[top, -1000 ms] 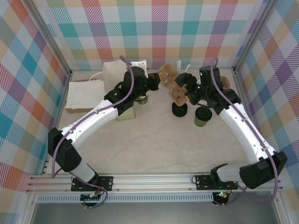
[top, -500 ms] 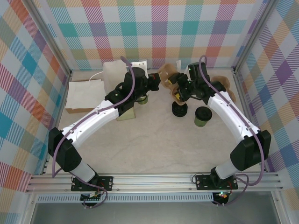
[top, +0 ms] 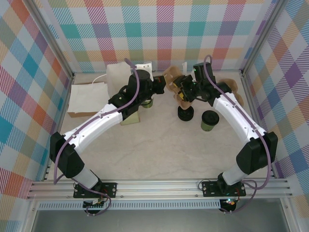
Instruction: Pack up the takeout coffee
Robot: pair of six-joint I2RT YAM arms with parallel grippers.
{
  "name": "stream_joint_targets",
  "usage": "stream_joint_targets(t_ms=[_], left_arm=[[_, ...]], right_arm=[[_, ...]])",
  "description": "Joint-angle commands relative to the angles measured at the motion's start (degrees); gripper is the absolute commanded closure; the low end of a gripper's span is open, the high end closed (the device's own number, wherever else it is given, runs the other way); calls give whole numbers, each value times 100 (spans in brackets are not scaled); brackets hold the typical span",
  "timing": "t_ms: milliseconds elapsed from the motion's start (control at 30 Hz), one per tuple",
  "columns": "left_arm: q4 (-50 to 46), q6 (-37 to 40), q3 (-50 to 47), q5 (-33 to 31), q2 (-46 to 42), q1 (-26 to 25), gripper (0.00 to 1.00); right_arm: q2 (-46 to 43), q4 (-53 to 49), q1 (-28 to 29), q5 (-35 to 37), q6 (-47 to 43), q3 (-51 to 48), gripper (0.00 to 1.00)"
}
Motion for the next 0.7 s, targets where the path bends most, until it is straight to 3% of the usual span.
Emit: stream_joint_targets(t_ms=[0, 333, 567, 667], left_arm=[[196, 116, 22, 54, -146, -86, 95], [198, 140, 2, 97, -184, -89, 93], [-270, 363, 205, 176, -333, -65, 46], [-726, 457, 409, 358, -467, 68, 32]], right_arm=[[57, 134, 0, -87, -137, 203, 51], [71, 73, 2, -66, -335, 247, 65], [-15, -239, -2, 128, -803, 334, 66], [-107, -345, 0, 312, -1248, 335, 66]])
